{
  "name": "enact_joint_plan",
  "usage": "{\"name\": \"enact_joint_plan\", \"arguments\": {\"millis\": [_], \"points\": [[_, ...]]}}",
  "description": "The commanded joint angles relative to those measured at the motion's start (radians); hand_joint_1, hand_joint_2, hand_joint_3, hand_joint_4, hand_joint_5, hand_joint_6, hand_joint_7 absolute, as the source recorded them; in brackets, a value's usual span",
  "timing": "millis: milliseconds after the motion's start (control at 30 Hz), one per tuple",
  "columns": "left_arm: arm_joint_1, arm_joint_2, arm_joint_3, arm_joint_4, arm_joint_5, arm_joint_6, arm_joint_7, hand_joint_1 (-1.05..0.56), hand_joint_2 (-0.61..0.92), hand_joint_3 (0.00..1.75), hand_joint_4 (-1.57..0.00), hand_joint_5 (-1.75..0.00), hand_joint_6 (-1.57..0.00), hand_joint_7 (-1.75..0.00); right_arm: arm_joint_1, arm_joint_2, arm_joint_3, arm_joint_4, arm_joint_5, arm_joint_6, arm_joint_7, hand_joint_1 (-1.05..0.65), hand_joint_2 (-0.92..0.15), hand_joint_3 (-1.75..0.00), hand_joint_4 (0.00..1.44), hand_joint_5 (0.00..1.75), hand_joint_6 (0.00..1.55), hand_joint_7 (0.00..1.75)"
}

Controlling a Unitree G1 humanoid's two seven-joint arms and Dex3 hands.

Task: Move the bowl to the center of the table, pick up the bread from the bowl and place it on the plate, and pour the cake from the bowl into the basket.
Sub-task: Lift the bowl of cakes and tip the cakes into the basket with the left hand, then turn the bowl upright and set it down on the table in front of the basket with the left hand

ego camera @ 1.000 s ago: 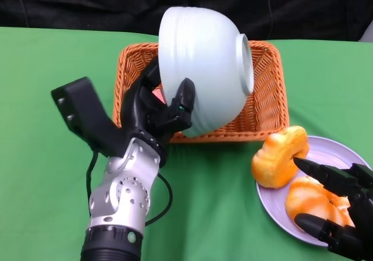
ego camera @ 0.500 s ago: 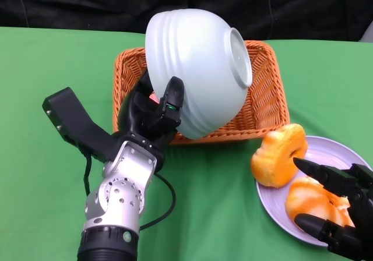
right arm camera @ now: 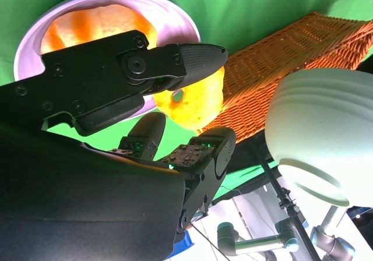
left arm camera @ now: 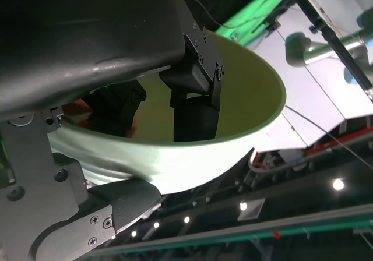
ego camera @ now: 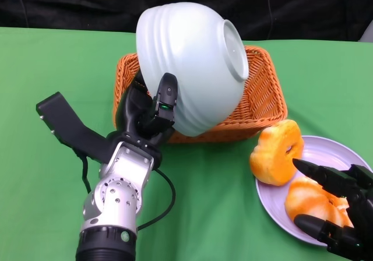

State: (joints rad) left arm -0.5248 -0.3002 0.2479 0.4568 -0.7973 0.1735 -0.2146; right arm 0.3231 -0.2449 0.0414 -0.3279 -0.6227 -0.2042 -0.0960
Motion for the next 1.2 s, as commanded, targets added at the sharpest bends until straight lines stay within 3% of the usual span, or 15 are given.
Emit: {"name": "enact_joint_plan", "arguments": {"millis": [33, 1200], "points": [[-0.163, -0.046, 0.023, 0.01, -0.045, -0.026, -0.046, -0.29, 0.25, 1.75, -1.13, -1.75, -0.92, -1.75, 0.001, -0.013, -0.005, 0.005, -0.003, -0.003, -0.009, -0.54, -0.92, -0.24, 0.32, 0.85, 0.55, 0.06], [-0.164, -0.04, 0.05, -0.006, -0.258, 0.077, -0.141, -0.31, 0.22, 1.7, -1.11, -1.75, -0.87, -1.75, 0.002, -0.01, -0.003, -0.001, -0.007, 0.002, -0.009, -0.54, -0.92, -0.25, 0.31, 0.85, 0.55, 0.05]]}}
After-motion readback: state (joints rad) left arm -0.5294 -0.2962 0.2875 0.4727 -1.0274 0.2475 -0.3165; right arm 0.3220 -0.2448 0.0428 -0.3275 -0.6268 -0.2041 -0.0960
